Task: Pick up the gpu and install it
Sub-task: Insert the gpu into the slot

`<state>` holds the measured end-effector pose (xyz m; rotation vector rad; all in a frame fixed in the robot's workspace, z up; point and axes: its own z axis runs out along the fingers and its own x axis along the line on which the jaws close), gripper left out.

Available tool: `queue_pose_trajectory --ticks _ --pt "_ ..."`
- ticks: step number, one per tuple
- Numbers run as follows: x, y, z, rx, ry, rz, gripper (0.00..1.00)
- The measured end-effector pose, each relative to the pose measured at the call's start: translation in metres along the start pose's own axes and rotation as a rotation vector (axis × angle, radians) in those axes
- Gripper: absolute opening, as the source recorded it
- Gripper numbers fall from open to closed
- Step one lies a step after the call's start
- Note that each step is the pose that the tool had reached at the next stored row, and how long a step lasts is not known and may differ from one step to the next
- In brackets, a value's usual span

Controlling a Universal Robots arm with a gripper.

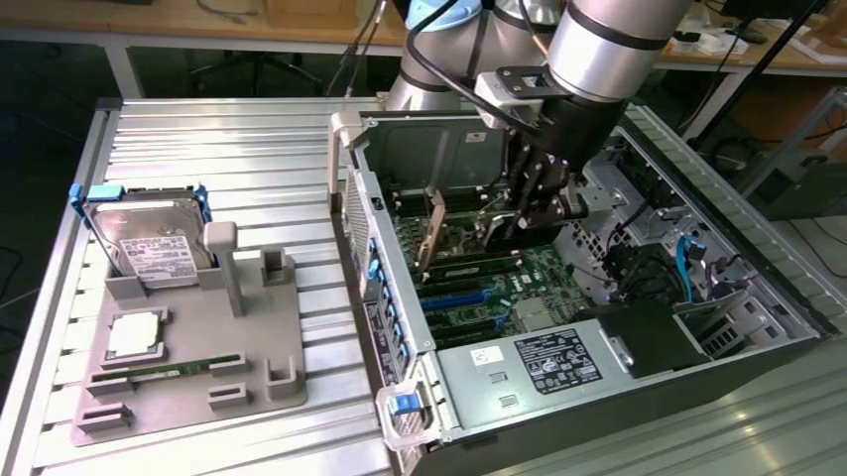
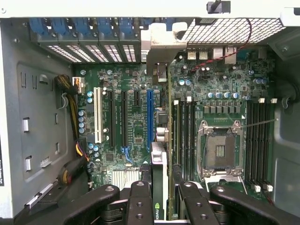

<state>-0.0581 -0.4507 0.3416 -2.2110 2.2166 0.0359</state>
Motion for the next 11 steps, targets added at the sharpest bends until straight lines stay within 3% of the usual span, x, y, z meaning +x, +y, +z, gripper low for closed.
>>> queue_pose_trajectory --ticks 11 --pt "0.002 0.0020 0.0135 -0.0021 0.0001 0.000 0.27"
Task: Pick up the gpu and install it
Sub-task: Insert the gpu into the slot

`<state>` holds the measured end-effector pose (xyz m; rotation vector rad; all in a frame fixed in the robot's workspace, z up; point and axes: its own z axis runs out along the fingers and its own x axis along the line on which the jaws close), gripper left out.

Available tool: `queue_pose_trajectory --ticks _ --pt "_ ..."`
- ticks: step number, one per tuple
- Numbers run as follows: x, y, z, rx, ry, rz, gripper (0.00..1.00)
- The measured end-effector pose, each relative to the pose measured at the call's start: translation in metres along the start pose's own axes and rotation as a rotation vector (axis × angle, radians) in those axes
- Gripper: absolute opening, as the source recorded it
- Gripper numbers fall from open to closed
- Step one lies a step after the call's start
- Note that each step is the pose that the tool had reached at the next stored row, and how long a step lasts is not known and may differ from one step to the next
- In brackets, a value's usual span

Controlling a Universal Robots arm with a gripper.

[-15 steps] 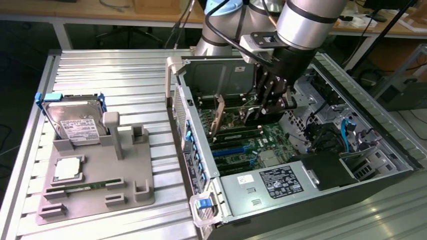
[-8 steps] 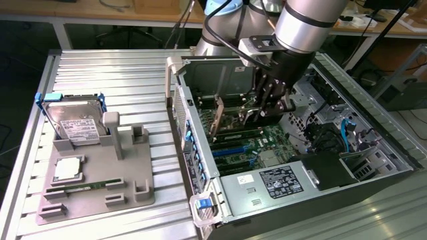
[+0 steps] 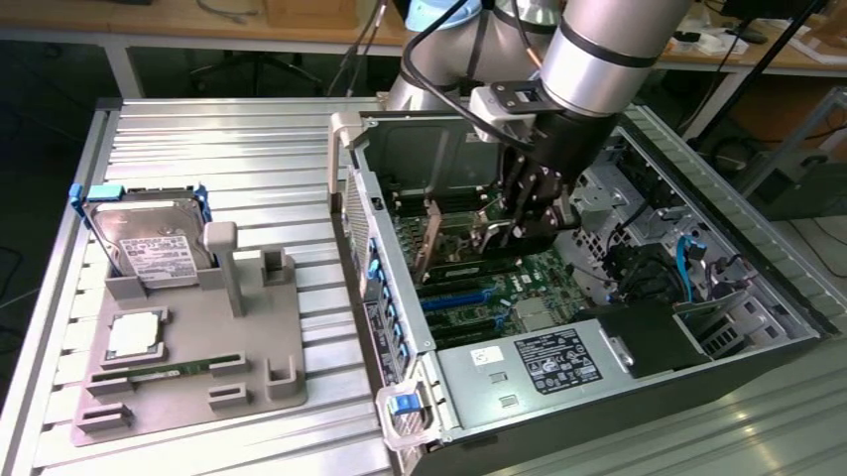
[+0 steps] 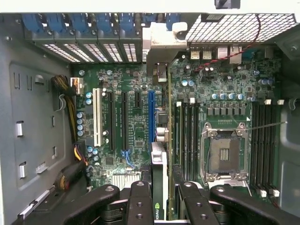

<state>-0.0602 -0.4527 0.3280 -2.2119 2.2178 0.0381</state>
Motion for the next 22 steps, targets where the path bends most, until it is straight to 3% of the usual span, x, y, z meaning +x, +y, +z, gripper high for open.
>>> queue_pose_trajectory --ticks 9,22 --pt "0.005 0.0023 0.0122 -0.0071 0.0025 0.000 0.27" --pt "0.006 0.0078 0.0319 -0.0075 0.0113 0.000 0.27"
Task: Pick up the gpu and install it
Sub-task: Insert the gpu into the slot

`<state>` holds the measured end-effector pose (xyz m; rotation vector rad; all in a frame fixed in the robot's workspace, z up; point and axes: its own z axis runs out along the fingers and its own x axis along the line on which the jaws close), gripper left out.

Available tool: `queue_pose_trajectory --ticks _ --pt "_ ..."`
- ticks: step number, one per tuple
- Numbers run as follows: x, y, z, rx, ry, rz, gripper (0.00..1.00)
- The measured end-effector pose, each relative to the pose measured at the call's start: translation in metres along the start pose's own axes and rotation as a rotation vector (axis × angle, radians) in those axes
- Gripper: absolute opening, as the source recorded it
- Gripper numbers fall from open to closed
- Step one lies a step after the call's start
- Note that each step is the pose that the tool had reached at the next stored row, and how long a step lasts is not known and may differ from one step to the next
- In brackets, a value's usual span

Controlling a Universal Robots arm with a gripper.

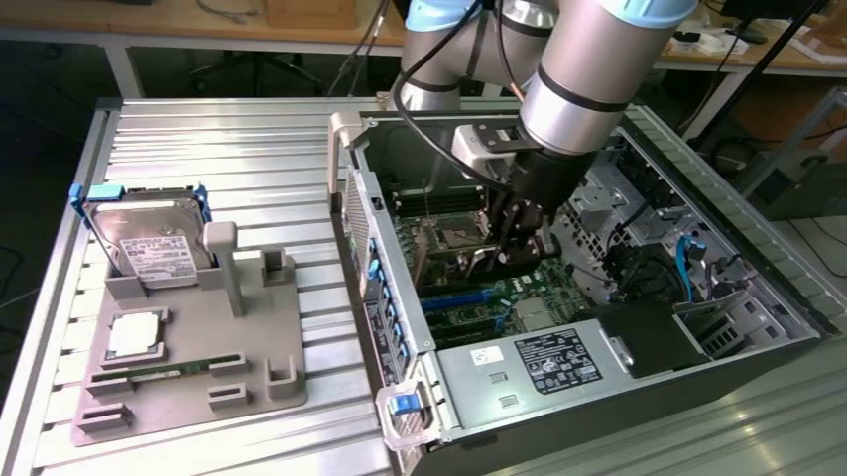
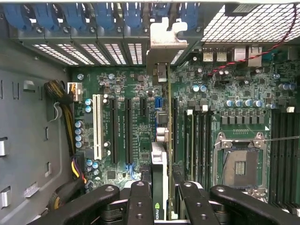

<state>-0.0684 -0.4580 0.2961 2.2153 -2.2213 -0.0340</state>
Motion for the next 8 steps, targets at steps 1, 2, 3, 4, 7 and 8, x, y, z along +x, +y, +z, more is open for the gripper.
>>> queue_pose_trajectory --ticks 1,2,3,4,7,8 --pt "0.0000 0.0003 0.0011 0.0000 0.0008 0.000 0.27" --pt "0.0001 0.0007 0.0021 -0.0001 0.0014 0.000 0.27" --pt "0.0001 0.0012 0.0032 -0.0001 0.0020 0.000 0.27" --pt "0.0002 0.0017 0.0039 -0.0001 0.0023 0.000 0.27" --pt "0.0003 0.0041 0.0066 0.0000 0.0029 0.000 0.27" --pt "0.0003 0.0050 0.0072 0.0000 0.0029 0.000 0.27"
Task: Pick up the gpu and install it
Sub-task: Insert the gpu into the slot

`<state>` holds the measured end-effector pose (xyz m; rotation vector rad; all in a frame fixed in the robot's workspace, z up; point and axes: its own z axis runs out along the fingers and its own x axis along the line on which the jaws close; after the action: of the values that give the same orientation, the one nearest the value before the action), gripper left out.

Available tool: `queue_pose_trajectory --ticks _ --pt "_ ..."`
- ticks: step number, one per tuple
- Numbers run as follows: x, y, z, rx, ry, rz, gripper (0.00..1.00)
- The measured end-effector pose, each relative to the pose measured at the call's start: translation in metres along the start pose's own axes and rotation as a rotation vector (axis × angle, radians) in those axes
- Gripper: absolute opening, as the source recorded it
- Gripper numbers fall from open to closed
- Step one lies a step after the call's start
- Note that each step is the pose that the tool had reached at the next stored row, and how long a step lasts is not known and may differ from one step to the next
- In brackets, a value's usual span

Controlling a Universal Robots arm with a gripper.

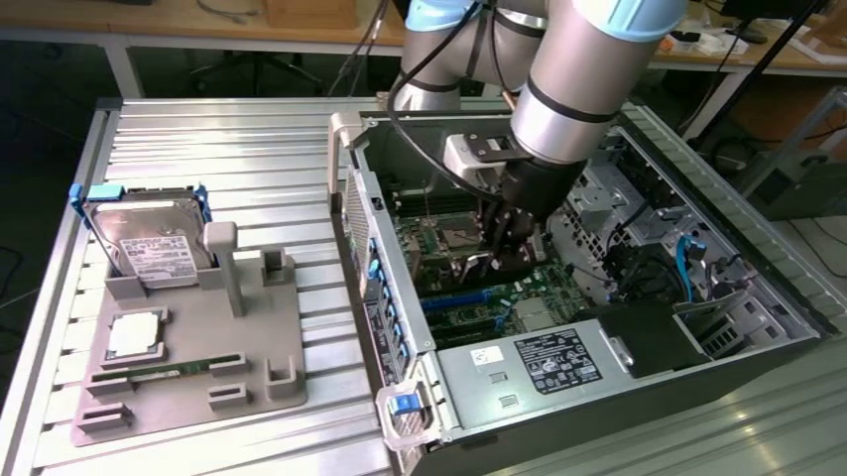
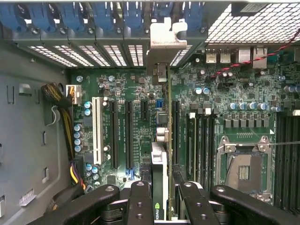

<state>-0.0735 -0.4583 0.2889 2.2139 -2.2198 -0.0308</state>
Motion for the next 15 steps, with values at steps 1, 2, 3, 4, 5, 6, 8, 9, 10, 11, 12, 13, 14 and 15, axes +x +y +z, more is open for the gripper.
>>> queue_pose_trajectory --ticks 1,2,3,4,5,6,8,9,10,11,12,13,14,15 --pt "0.000 0.0016 0.0009 0.0000 0.0001 0.000 0.27" --pt "0.000 0.0025 0.0017 0.0000 -0.0001 0.000 0.27" --pt "0.000 0.0035 0.0025 0.0000 0.0000 0.000 0.27" --pt "0.000 0.0046 0.0036 0.0000 0.0000 0.000 0.27" --pt "0.000 0.0053 0.0046 0.0000 0.0000 0.000 0.27" --pt "0.000 0.0061 0.0058 0.0000 0.0000 0.000 0.27" --pt "0.000 0.0075 0.0078 0.0000 0.0000 0.000 0.27" --pt "0.000 0.0080 0.0089 0.0000 0.0000 0.000 0.27" --pt "0.000 0.0088 0.0103 0.0000 -0.0001 0.000 0.27" --pt "0.000 0.0093 0.0111 0.0000 0.0000 0.000 0.27" --pt "0.000 0.0094 0.0122 0.0001 -0.0001 0.000 0.27" --pt "0.000 0.0094 0.0127 0.0000 0.0000 0.000 0.27" --pt "0.000 0.0095 0.0132 0.0000 0.0000 0.000 0.27" --pt "0.000 0.0097 0.0134 -0.0001 0.0002 0.000 0.27"
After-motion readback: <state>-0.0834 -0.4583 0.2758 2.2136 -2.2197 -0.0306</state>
